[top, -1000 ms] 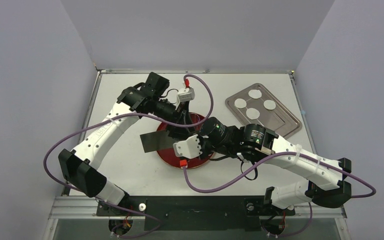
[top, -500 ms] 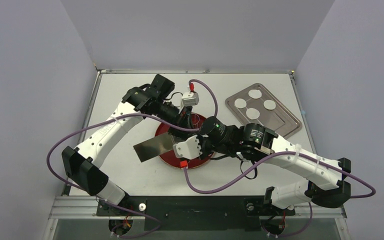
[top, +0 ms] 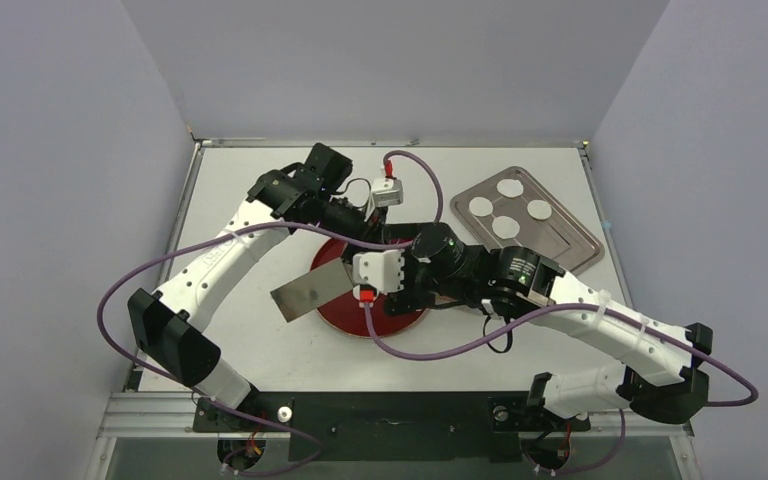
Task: Roll out the dumpling wrappers from the dough
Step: Adjust the spatula.
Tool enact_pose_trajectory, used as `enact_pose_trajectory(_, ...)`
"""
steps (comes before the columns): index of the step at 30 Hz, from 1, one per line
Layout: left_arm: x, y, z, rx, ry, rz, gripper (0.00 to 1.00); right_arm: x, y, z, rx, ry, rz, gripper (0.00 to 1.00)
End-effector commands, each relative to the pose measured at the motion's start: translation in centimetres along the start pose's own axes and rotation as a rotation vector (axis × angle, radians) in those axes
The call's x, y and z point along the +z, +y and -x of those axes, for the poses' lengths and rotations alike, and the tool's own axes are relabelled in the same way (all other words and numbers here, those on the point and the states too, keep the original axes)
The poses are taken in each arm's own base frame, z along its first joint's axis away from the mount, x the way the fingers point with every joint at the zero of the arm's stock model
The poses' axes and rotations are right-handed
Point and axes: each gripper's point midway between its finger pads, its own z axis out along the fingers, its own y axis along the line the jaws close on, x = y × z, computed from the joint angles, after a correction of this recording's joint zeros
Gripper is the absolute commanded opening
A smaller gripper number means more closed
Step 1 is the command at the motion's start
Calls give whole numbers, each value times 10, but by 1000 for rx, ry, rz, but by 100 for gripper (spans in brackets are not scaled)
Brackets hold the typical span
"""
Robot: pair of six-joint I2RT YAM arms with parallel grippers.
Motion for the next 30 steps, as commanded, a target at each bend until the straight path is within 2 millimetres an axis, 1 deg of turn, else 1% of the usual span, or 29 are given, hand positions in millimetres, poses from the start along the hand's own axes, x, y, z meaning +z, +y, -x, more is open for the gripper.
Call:
enact_pose_trajectory(1, -11, 20, 17, 29, -51, 118, 0, -13, -25, 11, 403, -158, -126, 86)
enact_pose_trajectory(2, -11, 21, 18, 23, -57, 119, 0, -17, -21, 12, 490, -175, -121, 87)
enact_pose_trajectory(4, -15, 24, 22, 37, -69, 136, 0, -23, -12, 11, 607, -206, -108, 87)
enact_pose_trajectory(5, -16, 25, 23, 46, -70, 142, 0, -27, -13, 12, 650, -229, -121, 88)
enact_pose_trajectory(6, -18, 25, 24, 73, -70, 144, 0, -34, -10, 10, 714, -253, -128, 88)
enact_pose_trajectory(7, -18, 25, 23, 80, -67, 143, 0, -41, -15, 13, 747, -298, -150, 88)
enact_pose_trajectory(8, -19, 24, 23, 98, -64, 142, 0, -45, -12, 10, 798, -324, -156, 88)
enact_pose_trajectory(9, -19, 23, 24, 107, -65, 140, 0, -51, -22, 14, 831, -379, -192, 89)
enact_pose_trajectory(10, -19, 22, 23, 120, -59, 130, 0, -60, -28, 17, 892, -446, -220, 89)
enact_pose_trajectory(11, -20, 20, 24, 136, -57, 126, 0, -64, -34, 14, 931, -468, -250, 89)
enact_pose_trajectory(12, -19, 19, 21, 154, -43, 117, 0, -71, -39, 14, 997, -507, -273, 91)
enact_pose_trajectory(13, -20, 18, 22, 167, -41, 116, 0, -77, -45, 8, 1031, -520, -298, 91)
enact_pose_trajectory(14, -20, 17, 21, 176, -35, 113, 0, -79, -45, 8, 1063, -531, -290, 91)
enact_pose_trajectory(15, -21, 17, 21, 185, -34, 112, 0, -81, -48, 2, 1081, -529, -302, 91)
enact_pose_trajectory(16, -21, 16, 19, 188, -29, 109, 0, -82, -44, 2, 1097, -524, -272, 91)
enact_pose_trajectory(17, -21, 14, 19, 195, -30, 100, 0, -84, -47, -3, 1119, -518, -277, 91)
enact_pose_trajectory(18, -22, 10, 17, 208, -23, 90, 0, -82, -41, -2, 1154, -513, -228, 91)
enact_pose_trajectory(19, -23, 6, 18, 221, -26, 77, 0, -82, -46, -9, 1215, -506, -224, 91)
enact_pose_trajectory(20, -24, 3, 18, 238, -26, 70, 0, -80, -45, -11, 1243, -512, -167, 91)
enact_pose_trajectory(21, -24, 0, 19, 244, -32, 63, 0, -75, -43, -11, 1300, -517, -114, 91)
enact_pose_trajectory(22, -26, -4, 21, 254, -37, 63, 0, -76, -44, -7, 1321, -554, -47, 92)
enact_pose_trajectory(23, -27, -6, 22, 261, -43, 59, 0, -69, -43, -6, 1362, -553, 0, 92)
enact_pose_trajectory(24, -28, -9, 23, 267, -47, 57, 0, -68, -40, -1, 1356, -569, 55, 92)
enact_pose_trajectory(27, -28, -15, 23, 263, -58, 37, 0, -60, -27, 1, 1284, -550, 96, 92)
enact_pose_trajectory(30, -28, -20, 23, 256, -66, 21, 0, -60, -25, 10, 1235, -600, 113, 93)
